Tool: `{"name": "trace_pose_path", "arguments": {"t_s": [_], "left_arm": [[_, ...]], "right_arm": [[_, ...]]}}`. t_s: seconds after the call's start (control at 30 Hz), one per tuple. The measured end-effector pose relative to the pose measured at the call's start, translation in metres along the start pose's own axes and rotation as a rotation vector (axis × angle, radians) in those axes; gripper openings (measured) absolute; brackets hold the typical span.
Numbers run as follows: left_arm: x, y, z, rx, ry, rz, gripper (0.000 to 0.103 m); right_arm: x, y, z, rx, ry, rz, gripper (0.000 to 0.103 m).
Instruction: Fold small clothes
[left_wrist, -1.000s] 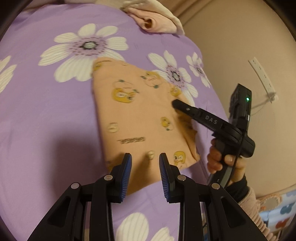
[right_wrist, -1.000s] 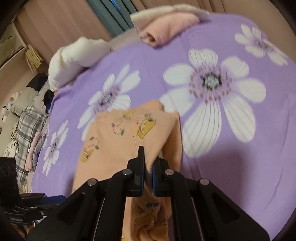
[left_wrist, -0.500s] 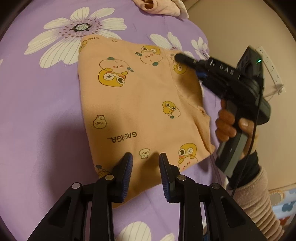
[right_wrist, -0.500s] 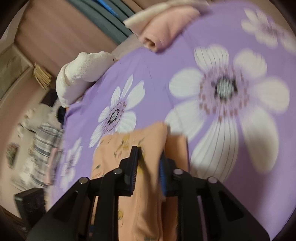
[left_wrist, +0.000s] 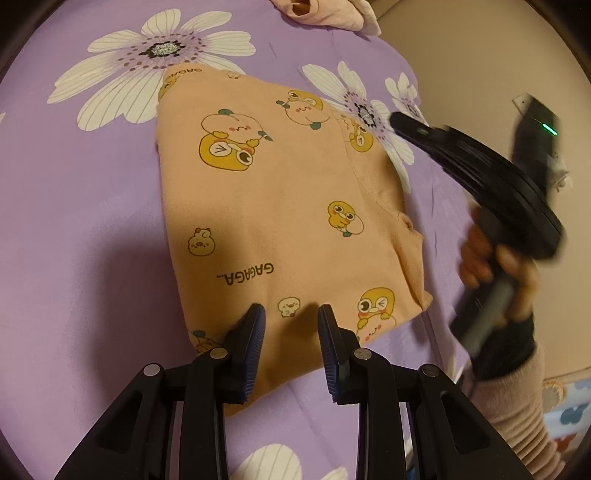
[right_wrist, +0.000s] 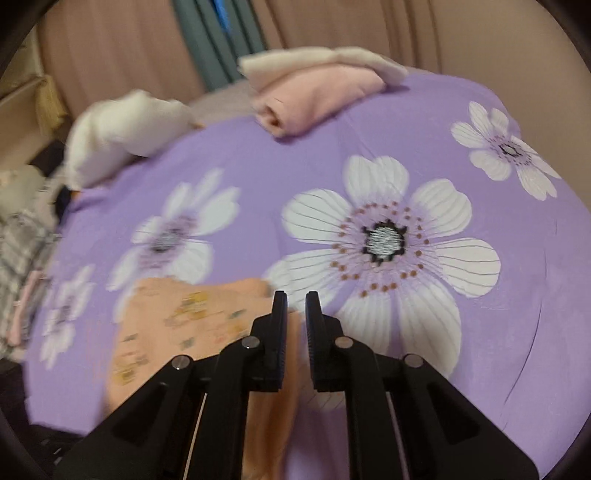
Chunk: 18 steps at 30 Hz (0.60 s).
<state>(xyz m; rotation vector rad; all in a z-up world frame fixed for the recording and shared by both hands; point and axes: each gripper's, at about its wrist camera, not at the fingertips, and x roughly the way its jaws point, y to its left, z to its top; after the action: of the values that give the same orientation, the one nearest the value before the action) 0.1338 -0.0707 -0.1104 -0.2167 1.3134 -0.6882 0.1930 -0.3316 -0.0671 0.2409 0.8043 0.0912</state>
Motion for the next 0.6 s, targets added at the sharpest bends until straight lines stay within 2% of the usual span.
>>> {"name": "trace_pose_path", "arguments": {"t_s": [0.07,0.1,0.27,0.3,0.4,0.47,0.53,0.6], "left_arm": [[0.0,0.0,-0.001,0.004,-0.003,0.0,0.027],[0.0,-0.001,0.0,0.005,-0.004,0.0,0.027],[0.0,0.001,-0.002,0.007,-0.012,-0.007,0.027],[0.001,0.001,-0.002,0.008,-0.013,-0.009,0.027],[0.001,0.002,-0.003,0.015,-0.018,-0.019,0.027],[0.0,0.003,-0.005,0.01,-0.021,-0.026,0.027],[-0.003,0.007,-0.008,-0.007,-0.016,-0.039,0.027],[-0.009,0.01,-0.012,-0.018,-0.013,-0.043,0.027]], "right_arm": [[-0.018,0.015,-0.011,-0.039,0.018,0.112,0.015],[-0.024,0.024,-0.018,-0.065,0.036,0.14,0.017],[-0.046,0.043,-0.061,-0.146,0.097,0.184,0.017],[-0.043,0.043,-0.068,-0.154,0.116,0.173,0.014],[-0.03,0.033,-0.087,-0.17,0.174,0.062,0.011],[-0.031,0.027,-0.091,-0.181,0.163,0.019,0.011],[-0.034,0.022,-0.091,-0.192,0.153,-0.056,0.027],[-0.037,0.018,-0.088,-0.169,0.145,-0.064,0.026]]}}
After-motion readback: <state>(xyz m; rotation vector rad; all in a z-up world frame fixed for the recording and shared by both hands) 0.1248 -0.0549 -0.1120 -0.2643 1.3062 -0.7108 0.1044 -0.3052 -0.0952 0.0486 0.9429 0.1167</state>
